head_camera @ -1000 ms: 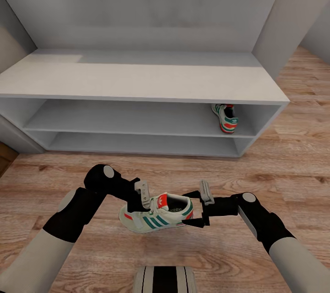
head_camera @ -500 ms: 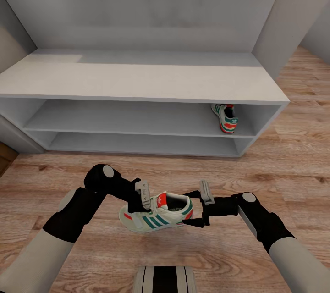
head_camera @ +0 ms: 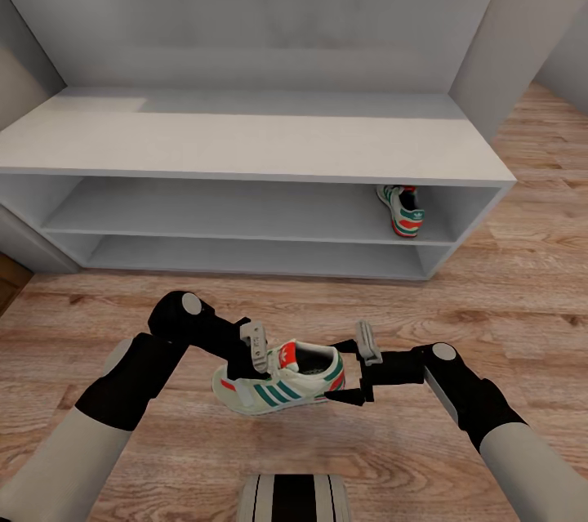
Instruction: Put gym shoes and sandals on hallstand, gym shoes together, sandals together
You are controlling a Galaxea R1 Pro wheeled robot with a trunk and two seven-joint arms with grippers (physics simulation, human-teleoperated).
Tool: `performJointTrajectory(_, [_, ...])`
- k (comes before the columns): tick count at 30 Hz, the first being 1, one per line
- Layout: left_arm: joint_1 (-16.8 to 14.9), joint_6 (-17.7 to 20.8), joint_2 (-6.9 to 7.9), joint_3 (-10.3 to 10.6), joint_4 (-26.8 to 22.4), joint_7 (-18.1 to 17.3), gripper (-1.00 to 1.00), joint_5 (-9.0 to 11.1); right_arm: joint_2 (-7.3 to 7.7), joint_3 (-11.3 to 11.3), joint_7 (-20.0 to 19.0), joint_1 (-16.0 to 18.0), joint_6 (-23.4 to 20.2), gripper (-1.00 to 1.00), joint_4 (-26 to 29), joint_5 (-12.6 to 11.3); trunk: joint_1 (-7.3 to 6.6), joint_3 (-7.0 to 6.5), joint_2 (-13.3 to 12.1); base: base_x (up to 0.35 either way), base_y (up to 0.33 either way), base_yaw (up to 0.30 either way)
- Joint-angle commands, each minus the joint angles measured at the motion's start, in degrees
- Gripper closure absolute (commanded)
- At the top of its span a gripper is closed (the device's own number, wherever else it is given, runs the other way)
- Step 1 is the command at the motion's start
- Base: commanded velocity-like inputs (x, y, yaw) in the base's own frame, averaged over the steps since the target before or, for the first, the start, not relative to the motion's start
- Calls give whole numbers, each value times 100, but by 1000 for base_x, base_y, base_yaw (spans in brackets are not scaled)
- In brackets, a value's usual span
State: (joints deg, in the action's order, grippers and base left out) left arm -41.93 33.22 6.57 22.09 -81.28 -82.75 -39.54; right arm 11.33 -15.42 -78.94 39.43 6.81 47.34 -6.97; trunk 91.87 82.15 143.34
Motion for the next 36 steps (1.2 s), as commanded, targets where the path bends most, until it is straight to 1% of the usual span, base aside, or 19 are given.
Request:
performJointTrajectory(1, [-6, 0, -1, -18, -1, 216, 100, -36, 0, -22, -25, -5, 4, -100, -6, 12, 0, 0, 0, 0, 0, 0])
performJointTrajectory(17, [-8, 4, -5, -54, -2, 216, 100, -11, -2, -22, -25, -10, 10, -100, -6, 12, 0, 0, 0, 0, 0, 0])
performJointTrajectory(18, [-8, 5, -6, -54, -2, 216, 100, -11, -1, -22, -25, -11, 10, 100, -6, 12, 0, 0, 0, 0, 0, 0])
performJointTrajectory(36, [-9, 9, -10, -55, -3, 216, 100, -11, -3, -22, -17, -14, 30, 100, -13, 14, 0, 0, 0, 0, 0, 0])
